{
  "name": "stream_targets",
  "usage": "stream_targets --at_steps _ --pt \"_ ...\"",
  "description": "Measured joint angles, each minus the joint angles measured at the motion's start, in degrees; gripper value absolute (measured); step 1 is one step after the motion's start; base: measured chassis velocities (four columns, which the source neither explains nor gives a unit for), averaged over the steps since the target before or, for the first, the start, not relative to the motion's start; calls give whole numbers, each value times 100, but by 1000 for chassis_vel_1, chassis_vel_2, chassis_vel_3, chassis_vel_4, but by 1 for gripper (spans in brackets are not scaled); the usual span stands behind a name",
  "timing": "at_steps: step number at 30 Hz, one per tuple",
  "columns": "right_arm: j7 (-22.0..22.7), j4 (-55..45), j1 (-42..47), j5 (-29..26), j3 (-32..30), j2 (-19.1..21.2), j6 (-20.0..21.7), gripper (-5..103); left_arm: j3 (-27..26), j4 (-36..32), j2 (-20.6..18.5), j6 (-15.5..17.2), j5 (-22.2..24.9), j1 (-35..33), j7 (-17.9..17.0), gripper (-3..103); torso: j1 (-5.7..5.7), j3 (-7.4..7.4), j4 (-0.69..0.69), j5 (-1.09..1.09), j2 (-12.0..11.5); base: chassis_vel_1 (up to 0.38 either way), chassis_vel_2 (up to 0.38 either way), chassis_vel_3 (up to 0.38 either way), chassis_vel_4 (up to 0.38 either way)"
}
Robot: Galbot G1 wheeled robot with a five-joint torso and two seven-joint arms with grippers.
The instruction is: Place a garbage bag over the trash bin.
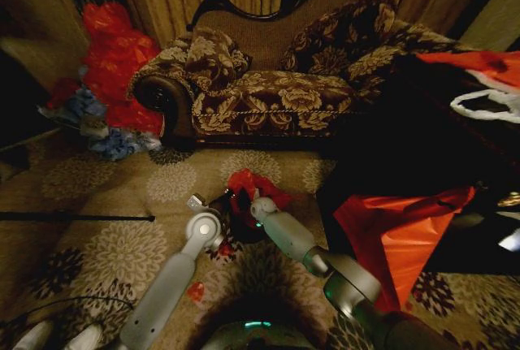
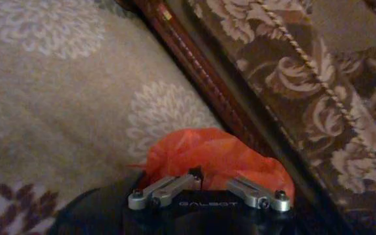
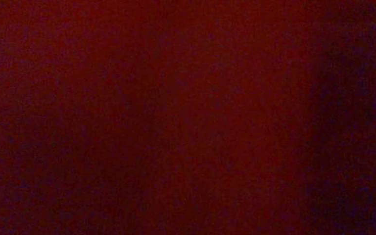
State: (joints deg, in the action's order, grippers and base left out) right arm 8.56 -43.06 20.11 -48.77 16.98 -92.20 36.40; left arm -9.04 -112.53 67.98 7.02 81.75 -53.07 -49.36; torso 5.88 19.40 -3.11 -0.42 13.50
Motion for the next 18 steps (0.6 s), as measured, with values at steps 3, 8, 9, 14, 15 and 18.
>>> stream_targets --at_steps 3,8,9,14,15,18 --pt "-12 35 23 39 -29 2 -11 0 16 144 16 49 -4 12 -45 0 0 0 0 -1 0 0 0 0 0" --pt "-29 27 51 72 -28 2 -12 0 -6 530 197 50 -68 108 -251 0 0 0 -1 -2 0 0 0 0 0" --pt "-30 24 57 90 -28 3 -16 0 -43 580 212 16 -105 107 -316 0 0 0 -1 -1 0 0 0 0 0" --pt "-31 0 69 117 -30 5 -21 0 -185 589 178 -148 -309 14 -483 0 0 0 -1 0 0 0 0 0 0" --pt "-31 -5 73 125 -30 5 -23 0 -226 583 171 -203 -381 -5 -547 0 0 0 -1 0 0 0 0 0 0" --pt "-31 -34 95 137 -28 5 -24 0 -361 553 178 -315 -513 -53 -733 0 0 0 -1 0 0 0 0 0 0"
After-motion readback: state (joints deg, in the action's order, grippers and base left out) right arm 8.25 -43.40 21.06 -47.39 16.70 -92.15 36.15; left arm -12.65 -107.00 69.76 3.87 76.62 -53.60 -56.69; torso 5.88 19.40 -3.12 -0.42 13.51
